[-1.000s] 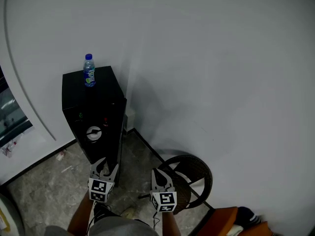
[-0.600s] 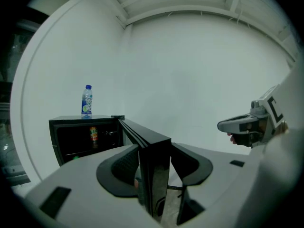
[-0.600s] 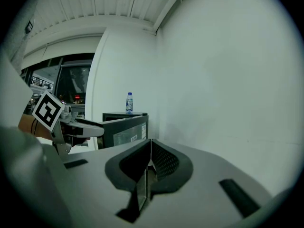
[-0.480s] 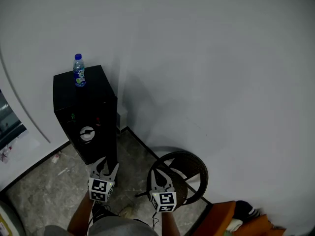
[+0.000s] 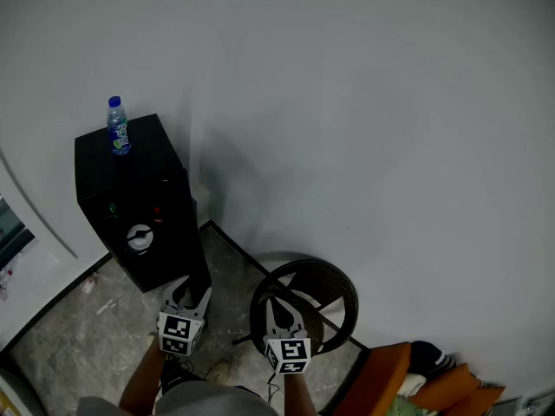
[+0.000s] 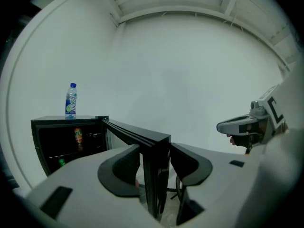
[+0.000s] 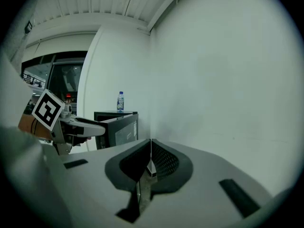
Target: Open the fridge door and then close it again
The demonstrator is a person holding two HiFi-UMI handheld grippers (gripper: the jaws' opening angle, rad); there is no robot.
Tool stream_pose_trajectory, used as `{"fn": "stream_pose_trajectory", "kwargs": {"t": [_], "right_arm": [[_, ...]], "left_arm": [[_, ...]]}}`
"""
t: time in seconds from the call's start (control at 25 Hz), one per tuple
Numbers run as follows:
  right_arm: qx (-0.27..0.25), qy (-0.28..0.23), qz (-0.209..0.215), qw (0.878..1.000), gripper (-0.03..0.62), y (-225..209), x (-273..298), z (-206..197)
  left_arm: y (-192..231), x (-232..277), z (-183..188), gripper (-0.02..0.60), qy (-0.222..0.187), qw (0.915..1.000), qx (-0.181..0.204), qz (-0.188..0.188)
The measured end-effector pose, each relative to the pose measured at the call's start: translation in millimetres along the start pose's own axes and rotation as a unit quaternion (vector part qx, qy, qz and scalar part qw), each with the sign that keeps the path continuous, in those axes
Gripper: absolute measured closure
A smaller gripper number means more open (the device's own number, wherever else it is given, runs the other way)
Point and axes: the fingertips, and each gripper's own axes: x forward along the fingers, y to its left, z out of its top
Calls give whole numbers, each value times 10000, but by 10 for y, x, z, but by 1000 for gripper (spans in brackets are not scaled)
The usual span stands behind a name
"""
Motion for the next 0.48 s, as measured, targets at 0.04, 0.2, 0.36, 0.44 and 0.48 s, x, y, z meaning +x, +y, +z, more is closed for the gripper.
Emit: {"fn": "stream_pose_trajectory", "kwargs": {"t": [0.04, 0.2, 0.36, 0.44, 0.48], "right_arm": [[8, 8, -39, 10000, 569, -28, -16, -4], [34, 18, -191, 9998, 569, -145, -77, -31], [76, 25, -373, 9993, 569, -284, -143, -48], [106, 35, -462, 9989, 569, -359, -182, -65], [118, 40, -502, 9987, 569, -394, -200, -74]], "left_arm": [[-30, 31, 5, 380, 5, 10000, -8, -27], [-156, 154, 19, 390, 32, 9998, -16, -175], [-240, 265, 53, 400, 34, 9996, 7, -265], [-288, 315, 68, 403, 43, 9996, -2, -293], [-310, 339, 76, 407, 47, 9995, -3, -310]]}}
